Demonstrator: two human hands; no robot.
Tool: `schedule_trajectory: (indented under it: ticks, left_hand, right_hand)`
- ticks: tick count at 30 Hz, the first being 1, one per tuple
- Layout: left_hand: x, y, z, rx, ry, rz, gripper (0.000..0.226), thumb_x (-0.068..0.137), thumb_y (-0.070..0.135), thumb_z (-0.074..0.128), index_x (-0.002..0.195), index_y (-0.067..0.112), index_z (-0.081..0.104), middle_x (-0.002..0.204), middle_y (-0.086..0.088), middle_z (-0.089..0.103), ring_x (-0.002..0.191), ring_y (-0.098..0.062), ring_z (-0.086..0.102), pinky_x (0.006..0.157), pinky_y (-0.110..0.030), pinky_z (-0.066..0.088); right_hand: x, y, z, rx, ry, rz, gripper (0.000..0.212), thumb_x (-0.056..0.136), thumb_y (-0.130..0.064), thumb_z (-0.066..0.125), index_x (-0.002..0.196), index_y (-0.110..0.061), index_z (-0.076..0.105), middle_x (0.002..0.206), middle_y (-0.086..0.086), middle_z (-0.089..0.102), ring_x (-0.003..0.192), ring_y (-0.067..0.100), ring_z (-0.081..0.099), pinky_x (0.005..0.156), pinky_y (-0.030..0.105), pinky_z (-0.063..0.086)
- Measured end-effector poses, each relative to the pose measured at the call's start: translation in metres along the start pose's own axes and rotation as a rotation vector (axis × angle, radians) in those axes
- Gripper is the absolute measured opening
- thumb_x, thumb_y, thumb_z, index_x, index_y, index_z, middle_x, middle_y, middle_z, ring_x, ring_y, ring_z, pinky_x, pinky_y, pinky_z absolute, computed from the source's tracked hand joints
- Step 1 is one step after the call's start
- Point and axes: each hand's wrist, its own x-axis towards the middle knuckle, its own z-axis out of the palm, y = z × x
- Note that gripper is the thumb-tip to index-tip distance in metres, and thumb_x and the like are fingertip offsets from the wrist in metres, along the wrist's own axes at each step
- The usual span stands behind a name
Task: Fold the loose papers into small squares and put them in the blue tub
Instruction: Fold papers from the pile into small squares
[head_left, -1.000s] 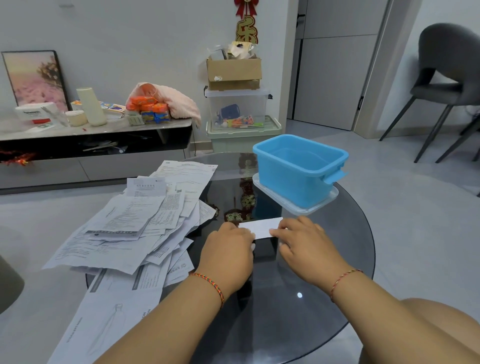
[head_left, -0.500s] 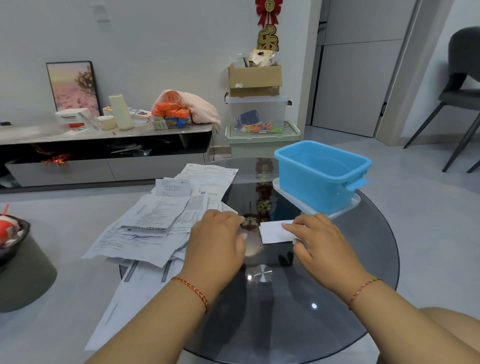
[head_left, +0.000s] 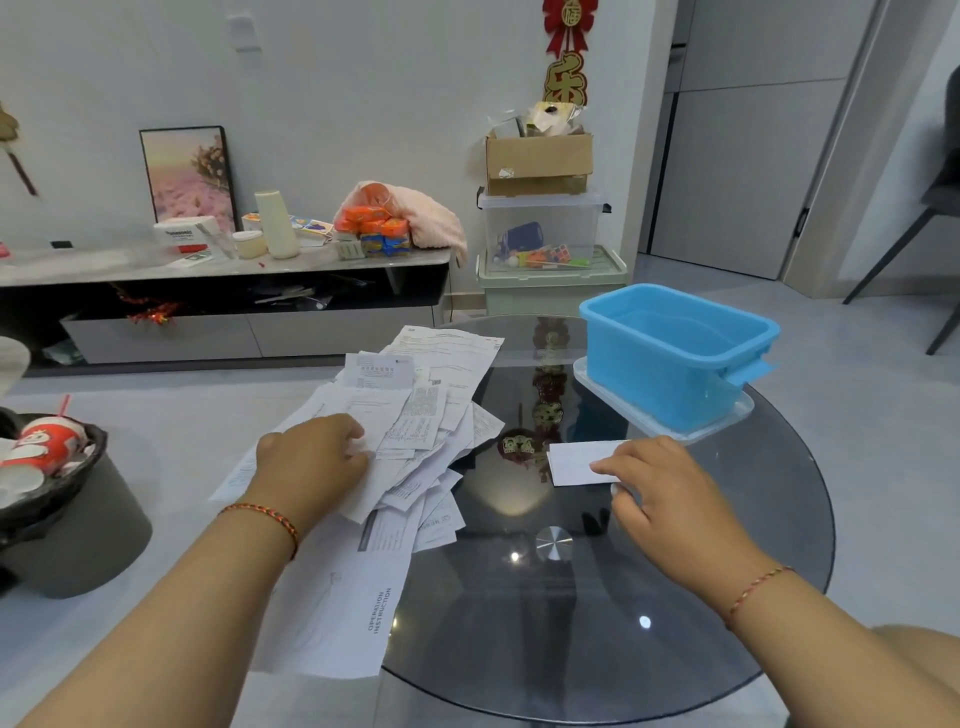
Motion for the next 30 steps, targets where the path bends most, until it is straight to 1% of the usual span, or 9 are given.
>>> schedule_trajectory:
  ticks: [4, 7, 10, 13, 18, 21, 24, 26, 30]
  left_hand:
    - [0.003, -0.002, 0.003, -0.015, 0.106, 0.024, 0.031, 0.09, 0.034, 0.053, 0.12, 0.03, 0.057, 0.122, 0.009, 0.061, 0.119, -0.018, 0.05, 0.095, -0.035, 0.028]
    - [0.009, -0.004, 0.002, -0.011, 0.006, 0.026, 0.041, 0.086, 0.038, 0.058, 0.126, 0.031, 0.052, 0.128, 0.01, 0.056, 0.123, -0.016, 0.046, 0.097, -0.035, 0.026]
    - [0.013, -0.005, 0.004, 0.025, -0.075, 0.078, 0.023, 0.089, 0.038, 0.053, 0.111, 0.033, 0.057, 0.112, 0.012, 0.062, 0.106, -0.015, 0.054, 0.094, -0.033, 0.027]
    - [0.014, -0.004, 0.005, 0.033, -0.032, 0.14, 0.017, 0.093, 0.027, 0.047, 0.092, 0.028, 0.063, 0.088, 0.01, 0.063, 0.083, -0.016, 0.052, 0.081, -0.03, 0.029]
    - [-0.001, 0.005, -0.011, -0.064, 0.4, 0.223, 0.012, 0.086, 0.015, 0.061, 0.076, 0.016, 0.068, 0.065, -0.001, 0.067, 0.062, -0.029, 0.061, 0.071, -0.033, 0.044]
    - [-0.032, 0.039, -0.031, -0.068, 0.531, 0.372, 0.018, 0.082, 0.022, 0.058, 0.066, 0.017, 0.065, 0.056, 0.0, 0.063, 0.054, -0.029, 0.058, 0.064, -0.037, 0.047]
    - [-0.075, 0.078, -0.037, -0.001, 0.503, 0.577, 0.011, 0.07, 0.021, 0.058, 0.059, 0.019, 0.059, 0.05, 0.001, 0.054, 0.047, -0.029, 0.05, 0.059, -0.036, 0.043]
    - [-0.101, 0.096, -0.028, -0.009, 0.445, 0.703, 0.012, 0.06, 0.015, 0.064, 0.058, 0.021, 0.054, 0.051, 0.002, 0.05, 0.048, -0.026, 0.048, 0.06, -0.034, 0.035]
    - [-0.129, 0.109, -0.005, -0.2, 0.245, 0.817, 0.009, 0.071, 0.024, 0.054, 0.074, 0.025, 0.062, 0.06, 0.009, 0.056, 0.056, -0.018, 0.053, 0.067, -0.031, 0.033]
  right_hand:
    - [-0.001, -0.003, -0.002, 0.001, -0.023, 0.009, 0.026, 0.085, -0.008, 0.059, 0.107, -0.017, 0.07, 0.1, -0.005, 0.062, 0.099, 0.015, 0.05, 0.082, 0.021, 0.035]
    - [-0.001, -0.004, -0.004, 0.006, -0.032, 0.001, 0.026, 0.086, -0.01, 0.058, 0.108, -0.018, 0.069, 0.101, -0.005, 0.061, 0.101, 0.014, 0.049, 0.083, 0.019, 0.033]
    - [0.0, -0.005, -0.006, 0.008, -0.064, 0.009, 0.028, 0.09, -0.014, 0.053, 0.114, -0.02, 0.066, 0.107, -0.008, 0.059, 0.106, 0.009, 0.044, 0.086, 0.016, 0.03]
    - [-0.001, -0.005, -0.006, 0.013, -0.064, 0.011, 0.028, 0.09, -0.014, 0.054, 0.114, -0.019, 0.067, 0.107, -0.007, 0.059, 0.106, 0.01, 0.045, 0.087, 0.016, 0.031]
    - [-0.002, -0.008, -0.009, 0.026, -0.032, -0.009, 0.026, 0.086, -0.011, 0.06, 0.109, -0.019, 0.069, 0.101, -0.007, 0.062, 0.099, 0.012, 0.049, 0.086, 0.023, 0.042]
    - [-0.005, -0.016, -0.014, 0.111, 0.046, -0.043, 0.038, 0.082, -0.015, 0.067, 0.118, -0.027, 0.062, 0.101, -0.019, 0.055, 0.096, 0.001, 0.045, 0.084, 0.022, 0.046]
    - [-0.014, -0.031, -0.025, 0.286, 0.062, -0.058, 0.067, 0.075, -0.032, 0.074, 0.132, -0.042, 0.04, 0.112, -0.029, 0.044, 0.102, -0.004, 0.044, 0.081, 0.005, 0.037]
    - [-0.02, -0.038, -0.026, 0.325, 0.044, -0.103, 0.072, 0.069, -0.044, 0.071, 0.132, -0.043, 0.036, 0.12, -0.03, 0.039, 0.106, -0.006, 0.043, 0.085, 0.002, 0.033]
    - [-0.029, -0.033, -0.019, 0.27, -0.024, -0.248, 0.027, 0.069, -0.034, 0.059, 0.096, -0.034, 0.061, 0.102, -0.022, 0.055, 0.094, -0.004, 0.052, 0.079, 0.01, 0.041]
